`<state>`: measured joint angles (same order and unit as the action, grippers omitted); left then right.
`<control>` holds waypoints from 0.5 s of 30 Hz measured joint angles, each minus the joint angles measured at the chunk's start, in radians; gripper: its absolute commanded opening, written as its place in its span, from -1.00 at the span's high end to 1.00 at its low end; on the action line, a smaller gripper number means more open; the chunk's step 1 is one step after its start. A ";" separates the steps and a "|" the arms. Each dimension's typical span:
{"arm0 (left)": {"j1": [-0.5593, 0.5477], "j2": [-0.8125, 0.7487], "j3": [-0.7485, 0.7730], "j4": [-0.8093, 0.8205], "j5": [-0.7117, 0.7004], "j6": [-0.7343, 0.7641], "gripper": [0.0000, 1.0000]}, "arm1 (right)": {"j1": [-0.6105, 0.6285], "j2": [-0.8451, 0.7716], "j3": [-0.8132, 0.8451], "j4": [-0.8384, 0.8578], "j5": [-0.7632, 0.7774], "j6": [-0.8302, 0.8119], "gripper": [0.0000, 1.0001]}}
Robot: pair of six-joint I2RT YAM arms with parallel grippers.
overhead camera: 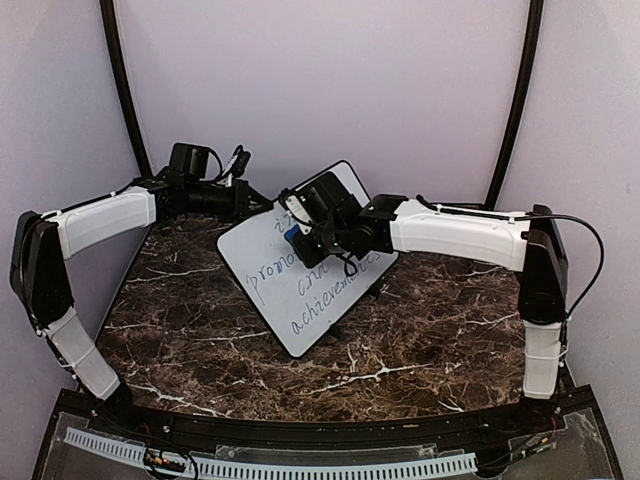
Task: Erase the whiteboard
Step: Erase the whiteboard at the center of the board.
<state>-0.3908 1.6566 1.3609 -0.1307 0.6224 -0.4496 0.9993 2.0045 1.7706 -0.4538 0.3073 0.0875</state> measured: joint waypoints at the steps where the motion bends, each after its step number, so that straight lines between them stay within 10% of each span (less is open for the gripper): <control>1: 0.000 0.000 0.000 0.000 0.001 -0.003 1.00 | 0.000 0.000 0.000 0.000 0.000 0.000 0.41; 15: 0.007 0.000 0.000 0.000 0.023 -0.030 1.00 | 0.000 0.000 0.000 0.000 -0.002 0.000 0.41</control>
<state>-0.3840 1.6562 1.3609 -0.1303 0.6449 -0.4793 0.9993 2.0045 1.7706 -0.4538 0.3058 0.0872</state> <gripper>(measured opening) 0.056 0.296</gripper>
